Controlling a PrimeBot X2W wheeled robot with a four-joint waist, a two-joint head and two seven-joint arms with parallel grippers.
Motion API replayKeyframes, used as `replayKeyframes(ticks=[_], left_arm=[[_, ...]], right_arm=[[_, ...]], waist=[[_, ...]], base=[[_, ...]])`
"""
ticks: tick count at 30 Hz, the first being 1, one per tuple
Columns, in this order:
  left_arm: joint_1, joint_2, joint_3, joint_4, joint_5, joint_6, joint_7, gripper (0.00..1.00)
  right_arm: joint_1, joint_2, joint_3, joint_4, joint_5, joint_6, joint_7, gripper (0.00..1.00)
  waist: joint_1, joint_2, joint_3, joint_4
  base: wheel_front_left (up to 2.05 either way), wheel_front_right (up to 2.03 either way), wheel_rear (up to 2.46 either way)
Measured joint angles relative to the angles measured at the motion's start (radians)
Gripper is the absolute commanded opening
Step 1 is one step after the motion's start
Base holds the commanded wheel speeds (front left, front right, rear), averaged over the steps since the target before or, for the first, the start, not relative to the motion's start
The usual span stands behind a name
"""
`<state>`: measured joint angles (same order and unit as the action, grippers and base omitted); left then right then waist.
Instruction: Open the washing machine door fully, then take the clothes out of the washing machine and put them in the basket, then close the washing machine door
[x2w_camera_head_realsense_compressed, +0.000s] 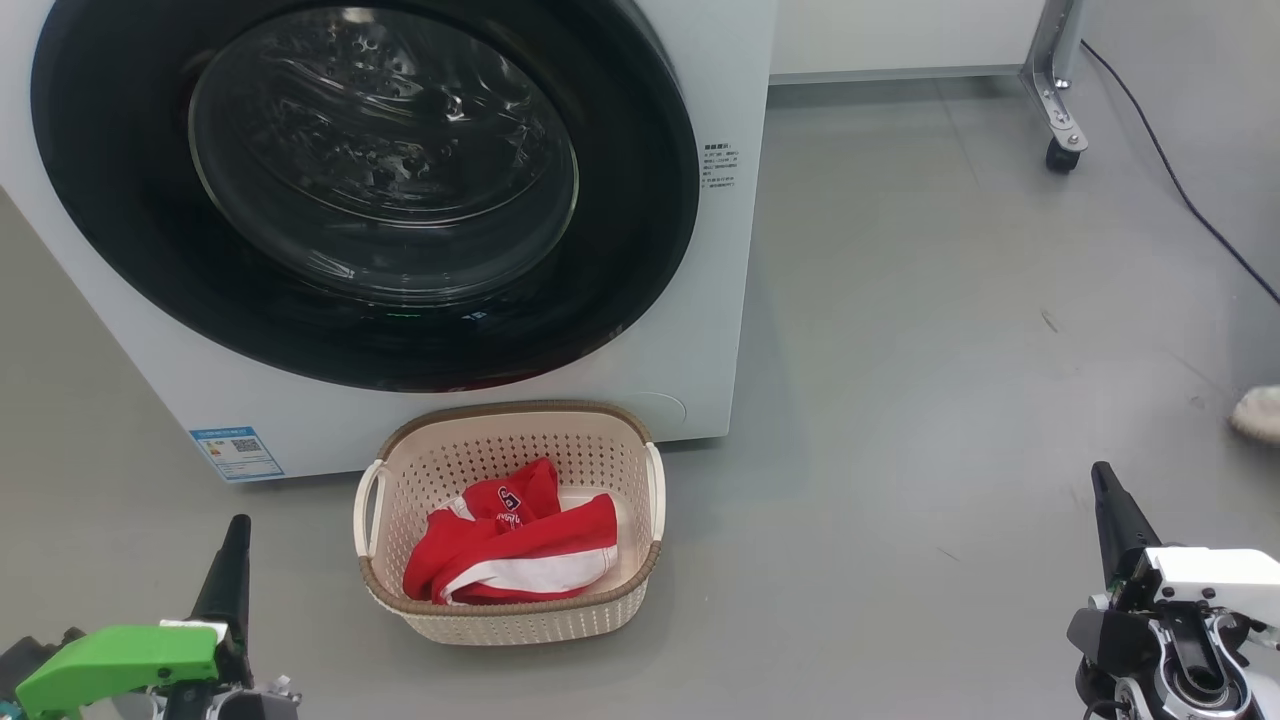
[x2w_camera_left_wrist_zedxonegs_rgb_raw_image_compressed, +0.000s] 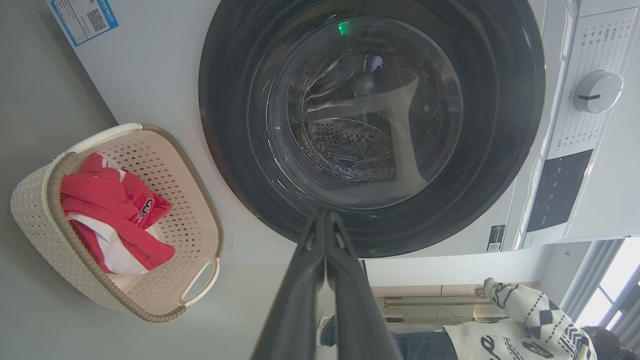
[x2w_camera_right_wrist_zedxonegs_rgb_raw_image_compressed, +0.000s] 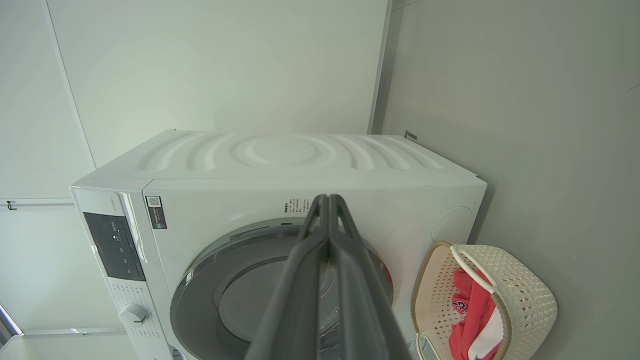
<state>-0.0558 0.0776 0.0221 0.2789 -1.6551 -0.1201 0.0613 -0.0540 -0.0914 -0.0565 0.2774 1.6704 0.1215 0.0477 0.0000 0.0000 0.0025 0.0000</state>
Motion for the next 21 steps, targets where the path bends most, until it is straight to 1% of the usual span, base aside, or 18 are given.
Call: replayKeyframes(ticks=[21], left_arm=[[0.000,-0.001,0.002,0.000,0.000,0.000,0.001,0.00]], right_arm=[[0.000,0.001,-0.002,0.002,0.000,0.000,0.000,0.00]], waist=[[0.0000,0.0000,0.000,0.000]], base=[[0.00,0.00,0.00]])
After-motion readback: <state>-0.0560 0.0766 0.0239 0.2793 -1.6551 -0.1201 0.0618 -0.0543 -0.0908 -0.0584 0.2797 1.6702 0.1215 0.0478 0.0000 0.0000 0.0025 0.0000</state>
